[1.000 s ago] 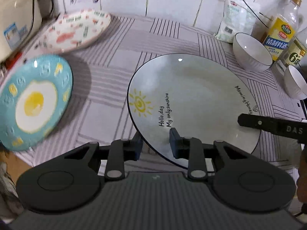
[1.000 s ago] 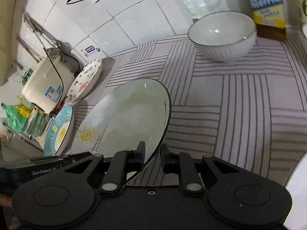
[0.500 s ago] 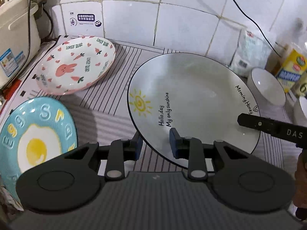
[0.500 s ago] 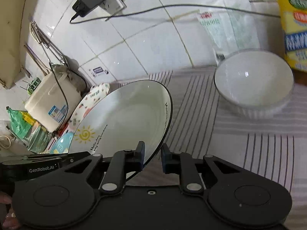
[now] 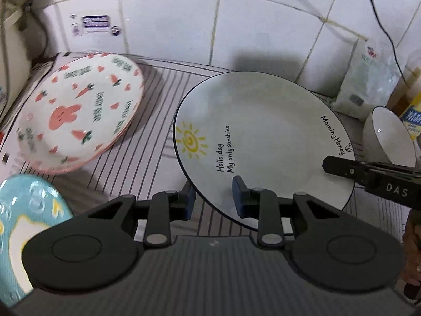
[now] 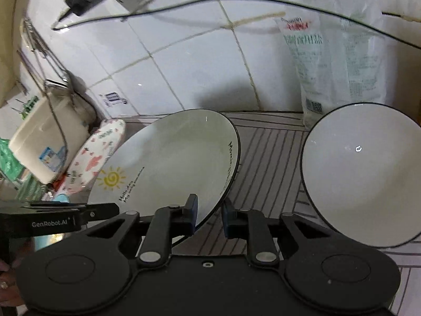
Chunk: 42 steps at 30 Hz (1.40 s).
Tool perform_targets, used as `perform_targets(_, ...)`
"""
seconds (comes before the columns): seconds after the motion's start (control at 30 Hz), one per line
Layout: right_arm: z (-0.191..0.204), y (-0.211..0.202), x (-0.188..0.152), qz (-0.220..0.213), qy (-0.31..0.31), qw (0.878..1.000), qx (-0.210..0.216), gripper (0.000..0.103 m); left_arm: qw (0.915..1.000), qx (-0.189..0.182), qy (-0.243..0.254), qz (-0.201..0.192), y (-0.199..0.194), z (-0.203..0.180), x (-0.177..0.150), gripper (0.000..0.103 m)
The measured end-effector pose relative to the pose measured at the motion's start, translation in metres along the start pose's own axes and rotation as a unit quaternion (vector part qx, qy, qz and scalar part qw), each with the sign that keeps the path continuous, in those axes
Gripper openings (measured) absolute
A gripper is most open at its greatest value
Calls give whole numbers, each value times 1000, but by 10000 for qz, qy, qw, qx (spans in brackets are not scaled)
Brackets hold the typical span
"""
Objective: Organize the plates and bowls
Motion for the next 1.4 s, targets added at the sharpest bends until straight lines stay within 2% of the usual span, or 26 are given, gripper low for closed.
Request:
perform_targets(0.1, -1, 9, 0, 31, 74, 9998, -174, 26, 9997, -22, 195, 110, 13, 3, 11, 28)
perform_targets(0.17, 2, 14, -1, 17, -92, 9996, -258, 27, 9997, 35, 211, 142, 18, 4, 14, 28)
perform_targets(0.3, 7, 19, -3, 0, -229, 9990, -386, 28, 9991, 75, -200, 378, 27, 11, 14, 27)
perform_targets(0.53, 21, 16, -4, -23, -501, 9952, -836, 34, 9973, 384, -526, 344, 14, 10, 12, 28)
perform_targets(0.63, 23, 3, -4, -141, -402, 9942, -984, 44, 9965, 406, -684, 260, -4, 12, 9, 33)
perform_targets(0.7, 25, -9, -4, -224, -314, 9949, -934, 48, 9961, 417, -735, 239, -15, 15, 7, 36)
perform_targets(0.93, 52, -48, -4, -223, -607, 9974, -331, 48, 9960, 455, -761, 81, -57, 27, -5, 40)
perform_targets(1.07, 73, -66, -1, -318, -796, 9963, -115, 52, 9919, 944, -784, 319, -86, 34, -14, 42)
perform_targets(1.4, 127, -99, -7, -312, -853, 9949, 450, 55, 9900, 1126, -786, 325, -150, 45, -40, 55)
Point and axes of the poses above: each gripper's, at about its wrist camera, not at the fingertips, and y roughly the way its jaws point, z to its left, x to its top, the point moved 3 cm from there along y, roughly the way its jaws point, and after that the axes turned 4 degrees about -z, right-handed, at the moved point
